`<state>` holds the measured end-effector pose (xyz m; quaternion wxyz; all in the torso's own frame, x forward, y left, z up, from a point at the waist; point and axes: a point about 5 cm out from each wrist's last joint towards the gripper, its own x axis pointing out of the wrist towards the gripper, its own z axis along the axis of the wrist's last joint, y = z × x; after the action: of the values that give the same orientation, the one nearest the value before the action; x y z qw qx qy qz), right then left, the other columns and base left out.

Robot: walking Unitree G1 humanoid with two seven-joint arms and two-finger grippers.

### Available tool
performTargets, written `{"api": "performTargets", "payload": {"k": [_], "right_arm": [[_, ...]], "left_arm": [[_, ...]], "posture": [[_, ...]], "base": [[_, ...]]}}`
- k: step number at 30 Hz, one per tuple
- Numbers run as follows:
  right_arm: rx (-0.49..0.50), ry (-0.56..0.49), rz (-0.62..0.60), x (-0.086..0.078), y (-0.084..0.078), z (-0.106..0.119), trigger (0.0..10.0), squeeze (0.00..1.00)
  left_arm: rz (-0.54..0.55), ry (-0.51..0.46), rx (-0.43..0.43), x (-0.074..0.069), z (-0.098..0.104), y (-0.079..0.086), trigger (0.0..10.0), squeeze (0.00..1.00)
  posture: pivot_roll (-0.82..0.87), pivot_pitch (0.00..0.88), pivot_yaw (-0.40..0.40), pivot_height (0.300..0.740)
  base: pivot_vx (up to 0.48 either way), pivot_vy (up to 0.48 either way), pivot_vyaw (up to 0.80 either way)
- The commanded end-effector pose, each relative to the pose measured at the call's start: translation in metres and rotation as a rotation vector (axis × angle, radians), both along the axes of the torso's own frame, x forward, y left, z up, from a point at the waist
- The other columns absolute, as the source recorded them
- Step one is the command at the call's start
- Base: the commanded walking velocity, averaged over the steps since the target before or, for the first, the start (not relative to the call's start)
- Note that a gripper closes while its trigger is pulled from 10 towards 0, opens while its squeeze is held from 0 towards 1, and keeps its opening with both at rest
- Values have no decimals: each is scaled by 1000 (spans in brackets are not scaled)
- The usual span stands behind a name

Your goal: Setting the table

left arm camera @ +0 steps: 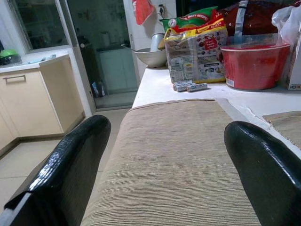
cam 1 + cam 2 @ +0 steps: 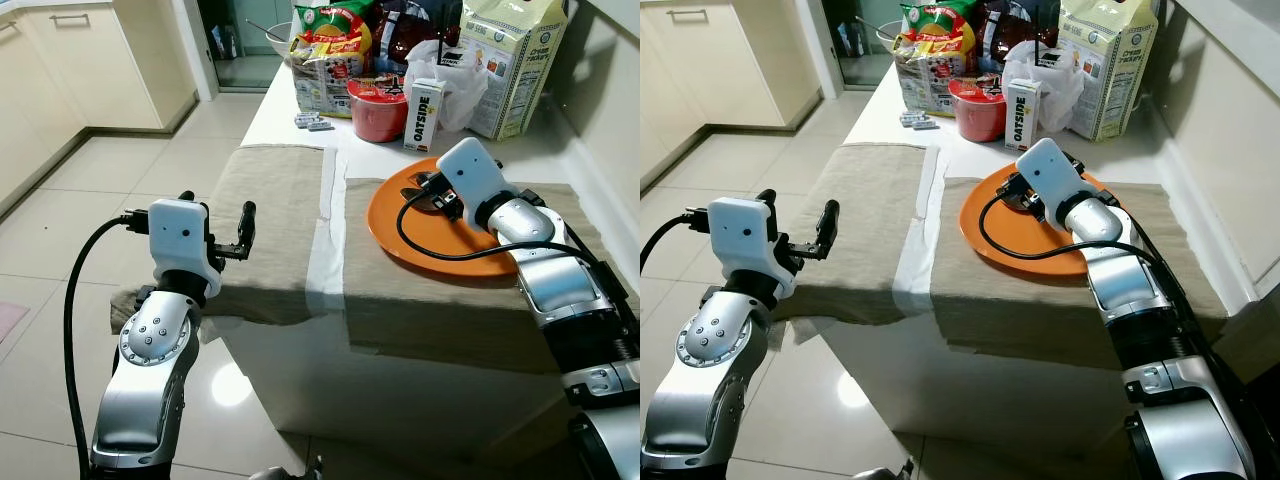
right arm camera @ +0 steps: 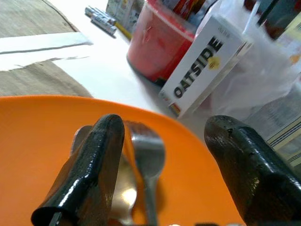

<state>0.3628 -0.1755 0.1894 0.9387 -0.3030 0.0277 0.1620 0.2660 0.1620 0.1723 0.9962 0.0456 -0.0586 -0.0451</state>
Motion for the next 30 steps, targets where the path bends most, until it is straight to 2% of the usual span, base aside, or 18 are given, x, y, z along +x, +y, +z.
{"api": "performTargets", "payload": {"k": [1, 6, 10, 14, 21, 28, 30], "right_arm": [[49, 12, -9, 3, -2, 6, 10000, 0], [70, -19, -151, 5, -17, 4, 10000, 0], [44, -13, -181, 0, -20, -3, 10000, 0], [33, 48, -146, -7, -15, -18, 10000, 0], [62, 71, -53, -6, 2, -16, 10000, 0], [65, 85, -45, -4, 4, -16, 10000, 0], [81, 98, -13, -8, 9, -16, 10000, 0]], "left_arm": [[4, -6, 11, 2, 1, 0, 10000, 0], [5, -5, 10, 2, 1, 0, 10000, 0], [5, -5, 8, 2, 1, 0, 10000, 0], [2, -3, 6, 3, 1, -1, 10000, 0], [1, -6, 7, 3, 1, -1, 10000, 0], [10, -7, 9, 2, 1, 1, 10000, 0], [12, -7, 11, 2, 1, 1, 10000, 0]], "posture": [[-104, 0, 80, 740], [-104, 0, 80, 740], [-108, 0, 80, 740], [-115, 0, 83, 740], [-113, 0, 81, 740], [-106, 0, 77, 740], [-103, 0, 76, 740]], "base": [[0, 0, 0], [0, 0, 0], [0, 0, 0], [0, 0, 0], [0, 0, 0], [0, 0, 0], [0, 0, 0]]}}
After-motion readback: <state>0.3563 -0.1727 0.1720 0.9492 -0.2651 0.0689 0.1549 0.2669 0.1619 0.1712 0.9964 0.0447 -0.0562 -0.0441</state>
